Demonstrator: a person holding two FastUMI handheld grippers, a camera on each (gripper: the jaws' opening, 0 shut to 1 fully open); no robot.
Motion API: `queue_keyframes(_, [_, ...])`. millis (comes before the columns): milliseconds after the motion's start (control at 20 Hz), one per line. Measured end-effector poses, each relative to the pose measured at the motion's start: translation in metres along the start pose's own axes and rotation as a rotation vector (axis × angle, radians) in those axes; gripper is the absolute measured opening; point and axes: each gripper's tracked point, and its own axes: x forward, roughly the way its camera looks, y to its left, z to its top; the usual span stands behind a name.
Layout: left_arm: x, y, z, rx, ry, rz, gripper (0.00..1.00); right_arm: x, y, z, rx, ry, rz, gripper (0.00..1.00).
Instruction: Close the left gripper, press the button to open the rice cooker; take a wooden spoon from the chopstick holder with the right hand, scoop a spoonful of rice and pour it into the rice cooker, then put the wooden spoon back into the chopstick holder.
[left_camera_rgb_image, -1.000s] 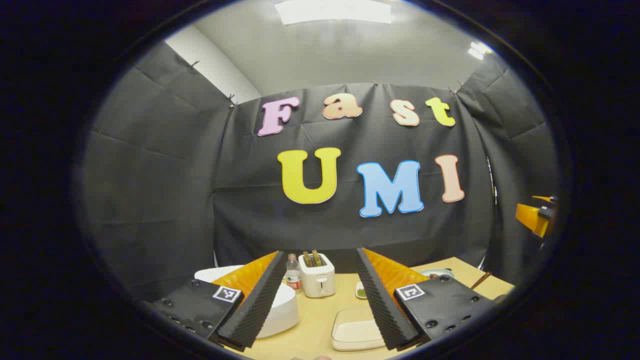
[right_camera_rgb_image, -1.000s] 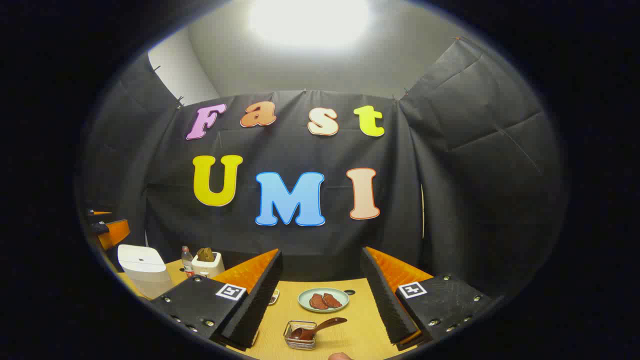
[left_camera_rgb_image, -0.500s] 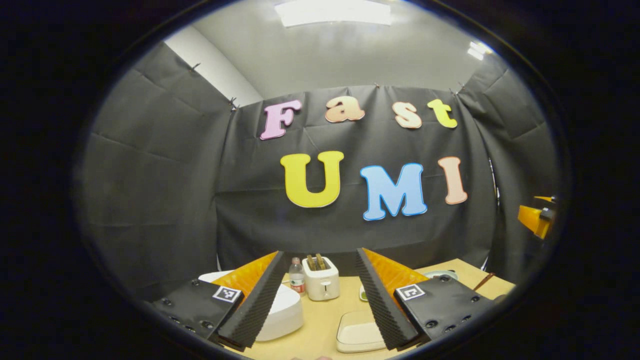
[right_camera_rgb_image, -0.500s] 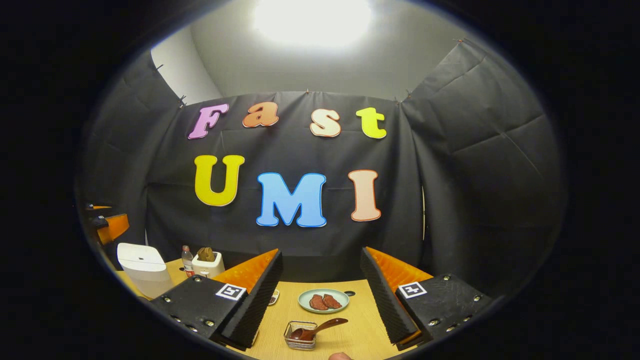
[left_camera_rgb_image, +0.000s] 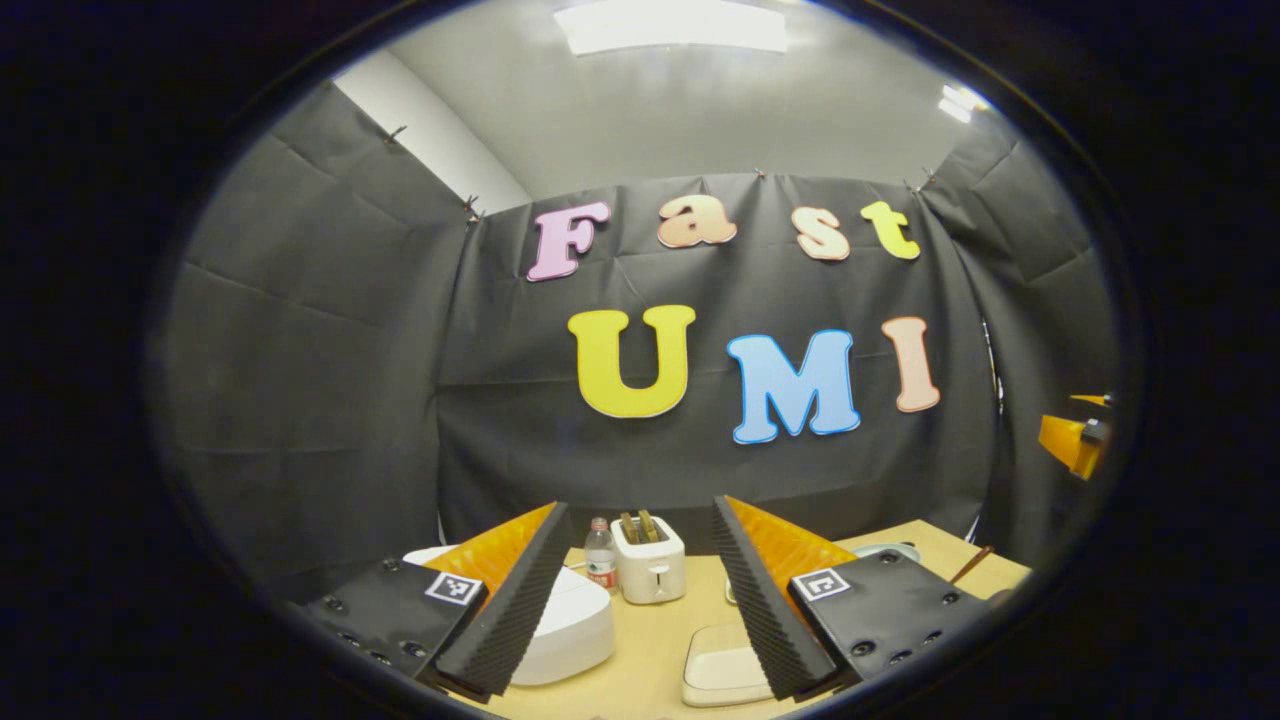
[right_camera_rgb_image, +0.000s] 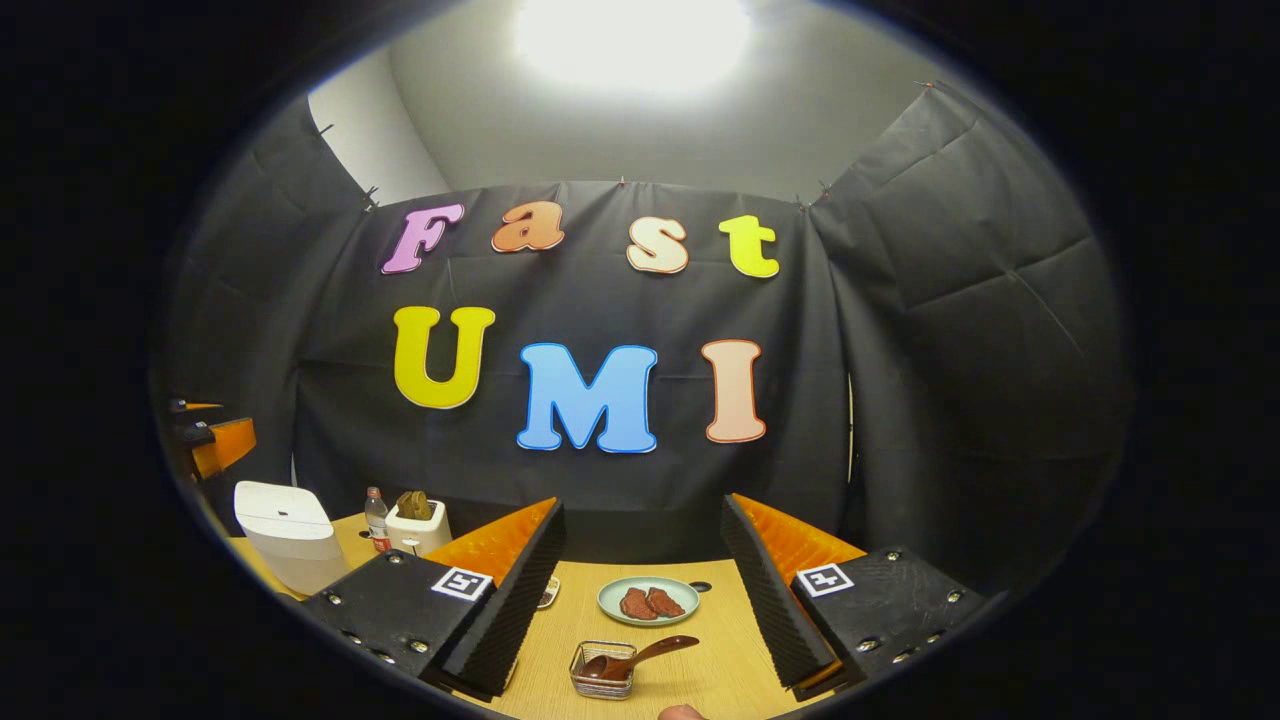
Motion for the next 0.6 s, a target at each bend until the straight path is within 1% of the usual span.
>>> queue_keyframes(50, [0.0, 0.0, 0.001, -0.003, -0.004, -0.006, 0.99, 0.0, 0.001, -0.001, -0.003, 0.001, 0.004, 0.95])
queue_keyframes(150, [-0.001, 0.007, 0.004, -0.001, -0.016, 0.006, 0.99, 0.0, 0.003, -0.001, -0.009, 0.001, 0.007, 0.95])
queue_keyframes(300, [0.001, 0.016, 0.009, 0.026, -0.03, 0.028, 0.89, 0.0, 0.004, -0.001, -0.005, 0.001, 0.005, 0.95])
queue_keyframes(350, [0.001, 0.016, 0.01, 0.034, -0.035, 0.025, 0.79, 0.0, 0.004, -0.002, -0.005, 0.001, 0.005, 0.95])
queue_keyframes(400, [0.002, 0.017, 0.011, 0.042, -0.04, 0.021, 0.77, -0.001, 0.004, -0.002, -0.006, 0.001, 0.005, 0.95])
queue_keyframes(550, [0.002, 0.024, 0.015, 0.041, -0.049, 0.027, 0.43, 0.0, 0.006, -0.005, 0.004, 0.006, 0.003, 0.95])
queue_keyframes(600, [0.003, 0.022, 0.014, 0.033, -0.042, 0.01, 0.32, 0.002, 0.006, -0.007, 0.008, 0.008, -0.001, 0.95])
